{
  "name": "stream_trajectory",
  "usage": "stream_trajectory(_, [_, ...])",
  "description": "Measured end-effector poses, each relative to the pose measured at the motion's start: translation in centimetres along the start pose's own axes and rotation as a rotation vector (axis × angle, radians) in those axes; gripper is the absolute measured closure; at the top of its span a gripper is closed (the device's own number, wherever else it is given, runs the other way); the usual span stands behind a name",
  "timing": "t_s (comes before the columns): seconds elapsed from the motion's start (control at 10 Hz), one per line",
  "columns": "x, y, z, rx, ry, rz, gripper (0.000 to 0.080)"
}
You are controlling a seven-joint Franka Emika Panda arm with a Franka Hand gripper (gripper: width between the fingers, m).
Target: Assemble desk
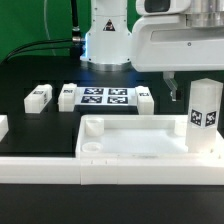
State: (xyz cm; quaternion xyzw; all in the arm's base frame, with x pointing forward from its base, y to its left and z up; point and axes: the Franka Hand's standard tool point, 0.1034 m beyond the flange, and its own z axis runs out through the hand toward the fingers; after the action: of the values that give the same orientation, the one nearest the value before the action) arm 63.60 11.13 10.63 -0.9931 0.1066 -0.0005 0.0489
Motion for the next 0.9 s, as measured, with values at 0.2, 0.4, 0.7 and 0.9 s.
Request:
stream_trajectory(0.2, [-0.06,-0.22,0.0,-0.032,0.007,-0.22,0.0151])
stream_trajectory(0.4, [-0.05,-0.23,-0.02,-0.035,0.004,-0.388,0.0151])
stream_trajectory(0.7, [0.05,0.33,0.07,-0.042,0.0,-0.604,0.0151])
stream_trajectory(0.9, [0.05,0.33,0.07,-0.042,0.0,-0.602,0.0281])
